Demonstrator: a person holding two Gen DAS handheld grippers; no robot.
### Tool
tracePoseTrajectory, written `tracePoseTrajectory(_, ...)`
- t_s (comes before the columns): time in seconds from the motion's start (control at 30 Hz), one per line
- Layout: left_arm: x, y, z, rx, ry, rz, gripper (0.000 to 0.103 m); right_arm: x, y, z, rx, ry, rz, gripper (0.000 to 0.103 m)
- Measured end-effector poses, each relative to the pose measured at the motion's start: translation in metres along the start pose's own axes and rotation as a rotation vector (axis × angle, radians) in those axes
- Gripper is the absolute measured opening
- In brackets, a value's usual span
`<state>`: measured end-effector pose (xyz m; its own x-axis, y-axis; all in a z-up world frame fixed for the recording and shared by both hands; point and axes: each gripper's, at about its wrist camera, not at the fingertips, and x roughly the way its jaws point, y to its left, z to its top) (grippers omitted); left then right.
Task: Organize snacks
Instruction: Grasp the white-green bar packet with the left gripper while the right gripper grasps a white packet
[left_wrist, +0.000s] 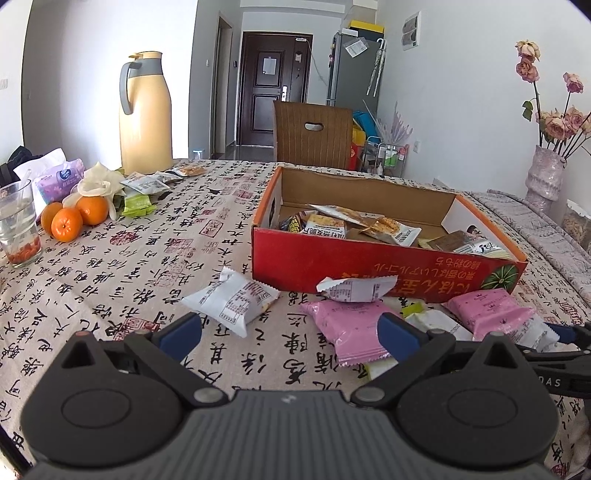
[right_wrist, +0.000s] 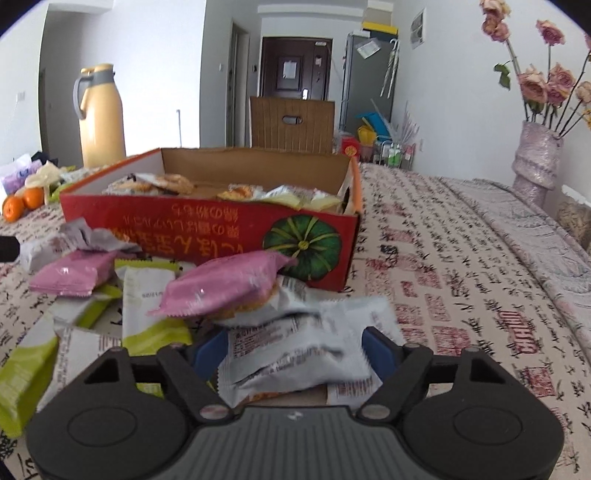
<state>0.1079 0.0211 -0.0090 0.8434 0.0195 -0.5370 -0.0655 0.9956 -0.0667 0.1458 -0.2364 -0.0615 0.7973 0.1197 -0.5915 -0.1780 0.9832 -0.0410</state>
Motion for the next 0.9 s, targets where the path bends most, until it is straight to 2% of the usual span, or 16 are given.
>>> tracePoseTrajectory(0.1, 0.001, -0.001, -0.001, 0.002, 0.005, -0.004, 0.103, -0.001, 0.004, -0.002, -0.023, -0.003, 0.001, 0.073)
tracePoseTrajectory(0.17, 0.002, -0.003, -0.001, 0.005, 0.010, -0.008, 0.103, -0.003, 0.005, -0.003, -0.035, -0.011, 0.002, 0.066)
tracePoseTrajectory(0.23, 0.003, -0.004, -0.002, 0.010, 0.016, -0.011, 0.103, -0.005, 0.008, -0.004, -0.049, -0.022, -0.002, 0.052)
tracePoseTrajectory(0.27, 0.003, -0.005, -0.003, 0.012, 0.020, -0.012, 0.103, -0.006, 0.009, -0.005, -0.056, -0.026, -0.006, 0.040)
tracePoseTrajectory(0.33, 0.004, -0.006, -0.004, 0.015, 0.024, -0.013, 0.103, -0.009, 0.010, -0.007, -0.069, -0.037, -0.018, 0.029)
tracePoseTrajectory(0.57, 0.004, -0.010, -0.005, 0.025, 0.037, -0.017, 0.103, -0.023, 0.002, -0.008, -0.001, -0.081, -0.010, 0.018)
tracePoseTrajectory(0.9, 0.007, -0.029, -0.013, 0.065, 0.089, -0.043, 0.103, -0.052, -0.013, -0.005, 0.102, -0.175, 0.001, 0.017)
